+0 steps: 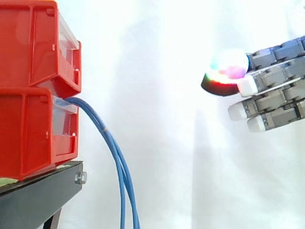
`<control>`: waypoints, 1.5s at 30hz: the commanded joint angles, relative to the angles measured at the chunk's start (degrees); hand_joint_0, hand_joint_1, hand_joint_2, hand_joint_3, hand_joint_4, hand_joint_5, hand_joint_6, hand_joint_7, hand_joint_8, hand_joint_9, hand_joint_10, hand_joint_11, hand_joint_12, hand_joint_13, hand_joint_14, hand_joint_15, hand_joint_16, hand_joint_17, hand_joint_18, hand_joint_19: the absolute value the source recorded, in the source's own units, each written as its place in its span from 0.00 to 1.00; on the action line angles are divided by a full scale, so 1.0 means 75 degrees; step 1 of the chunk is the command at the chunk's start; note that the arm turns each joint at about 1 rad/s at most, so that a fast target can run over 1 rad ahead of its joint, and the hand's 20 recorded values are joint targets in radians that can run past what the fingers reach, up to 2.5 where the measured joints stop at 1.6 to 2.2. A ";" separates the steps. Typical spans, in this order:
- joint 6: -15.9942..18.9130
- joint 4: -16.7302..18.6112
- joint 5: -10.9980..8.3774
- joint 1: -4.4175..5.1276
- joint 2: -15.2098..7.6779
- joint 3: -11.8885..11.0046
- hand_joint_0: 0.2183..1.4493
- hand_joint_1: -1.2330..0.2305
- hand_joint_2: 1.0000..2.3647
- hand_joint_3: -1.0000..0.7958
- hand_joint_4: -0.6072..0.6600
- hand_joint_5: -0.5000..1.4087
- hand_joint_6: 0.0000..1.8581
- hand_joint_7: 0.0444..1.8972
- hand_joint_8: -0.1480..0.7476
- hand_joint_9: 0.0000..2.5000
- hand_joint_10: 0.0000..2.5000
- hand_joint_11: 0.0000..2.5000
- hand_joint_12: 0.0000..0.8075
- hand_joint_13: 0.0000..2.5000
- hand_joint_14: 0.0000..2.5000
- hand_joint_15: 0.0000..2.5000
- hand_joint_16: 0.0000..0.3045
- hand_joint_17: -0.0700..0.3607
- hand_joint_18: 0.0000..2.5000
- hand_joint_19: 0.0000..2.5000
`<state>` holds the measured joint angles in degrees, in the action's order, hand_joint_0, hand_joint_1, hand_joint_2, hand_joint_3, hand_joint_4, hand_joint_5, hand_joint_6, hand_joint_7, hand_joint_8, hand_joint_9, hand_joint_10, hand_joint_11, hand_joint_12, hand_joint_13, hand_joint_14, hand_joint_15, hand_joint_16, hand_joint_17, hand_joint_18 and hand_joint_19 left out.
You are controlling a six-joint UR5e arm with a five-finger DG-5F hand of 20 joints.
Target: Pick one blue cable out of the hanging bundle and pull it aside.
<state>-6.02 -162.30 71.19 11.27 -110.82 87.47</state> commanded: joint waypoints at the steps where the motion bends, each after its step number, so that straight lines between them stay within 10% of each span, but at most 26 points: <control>1: -0.0346 0.0018 -0.0222 0.0032 -0.0177 -0.0002 0.18 0.55 0.00 0.28 0.71 0.14 0.27 0.34 0.53 0.18 0.00 0.03 0.42 0.14 0.00 0.03 0.14 0.39 0.08 0.00; 16: -0.0862 -0.0064 -0.1090 0.0173 -0.0458 0.0009 0.19 0.52 0.00 0.28 0.70 0.14 0.27 0.34 0.52 0.18 0.00 0.03 0.40 0.14 0.00 0.03 0.12 0.36 0.05 0.00; 25: -0.0838 -0.0075 -0.1172 0.0231 -0.0751 -0.0002 0.21 0.49 0.00 0.28 0.72 0.15 0.27 0.34 0.52 0.20 0.00 0.04 0.38 0.14 0.00 0.03 0.12 0.35 0.05 0.00; 36: -0.0838 0.0944 -0.1488 0.0278 -0.1302 0.0009 0.21 0.49 0.00 0.28 0.74 0.16 0.27 0.35 0.53 0.23 0.00 0.05 0.39 0.15 0.00 0.04 0.11 0.34 0.06 0.00; 45: -0.1319 0.1624 -0.1605 0.0290 -0.1431 -0.0002 0.18 0.44 0.00 0.28 0.69 0.15 0.27 0.39 0.54 0.20 0.00 0.39 0.49 0.20 0.01 0.19 0.23 0.54 0.15 0.10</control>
<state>-14.76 -152.65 59.50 13.44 -120.81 87.45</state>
